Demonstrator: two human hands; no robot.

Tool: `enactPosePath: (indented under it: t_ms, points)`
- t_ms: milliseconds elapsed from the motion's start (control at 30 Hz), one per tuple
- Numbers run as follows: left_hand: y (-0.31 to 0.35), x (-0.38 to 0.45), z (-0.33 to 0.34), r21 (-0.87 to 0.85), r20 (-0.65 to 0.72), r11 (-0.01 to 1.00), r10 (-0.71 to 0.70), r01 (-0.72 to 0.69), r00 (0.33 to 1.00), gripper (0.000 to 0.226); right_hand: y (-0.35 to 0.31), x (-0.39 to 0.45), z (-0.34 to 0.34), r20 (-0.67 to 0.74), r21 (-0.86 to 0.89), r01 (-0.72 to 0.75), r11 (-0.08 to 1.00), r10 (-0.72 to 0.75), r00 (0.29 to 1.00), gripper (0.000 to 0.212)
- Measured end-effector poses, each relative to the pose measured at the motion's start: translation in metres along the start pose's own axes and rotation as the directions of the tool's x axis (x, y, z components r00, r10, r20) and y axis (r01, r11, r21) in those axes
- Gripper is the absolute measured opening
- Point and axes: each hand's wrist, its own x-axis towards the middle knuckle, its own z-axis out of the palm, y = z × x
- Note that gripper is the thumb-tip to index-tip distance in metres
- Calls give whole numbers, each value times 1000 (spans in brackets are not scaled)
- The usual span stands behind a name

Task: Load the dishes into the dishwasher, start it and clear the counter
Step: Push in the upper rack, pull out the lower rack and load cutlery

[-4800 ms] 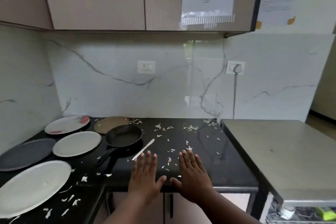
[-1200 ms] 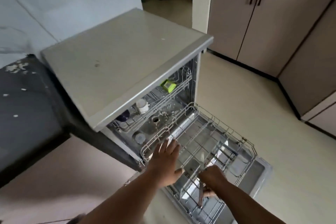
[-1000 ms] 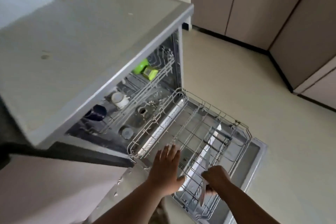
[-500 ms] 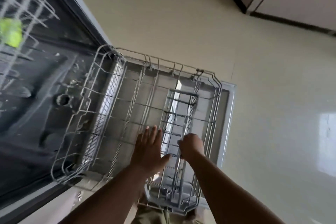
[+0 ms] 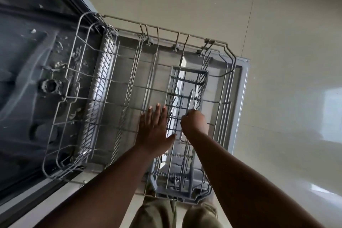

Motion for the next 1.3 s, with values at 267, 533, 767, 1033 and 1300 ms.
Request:
enactPosePath:
  t_ms: [267,533,767,1033,1300]
  points:
    - [-1,0,8,6,-21,1000,-13,13,1000,96,-8,0,5,16,-54,24,998,-23,1000,17]
    - [-3,-15,20,5,-30,999,-33,33,999,96,-2,-15,1,-93,57,42,997,-37,995,34]
    - [-5,-57,17,-22,-39,994,-112,112,993,96,12,-54,-17,-70,-122,297,947,-307,949,39]
    - [2,-123,-2,-77,-123,968,-247,239,961,86,16,-113,-40,225,-514,566,645,-535,814,72]
    - [24,-190,-32,-147,-256,937,-345,316,903,90,10,-177,-58,356,-579,698,422,-639,682,82]
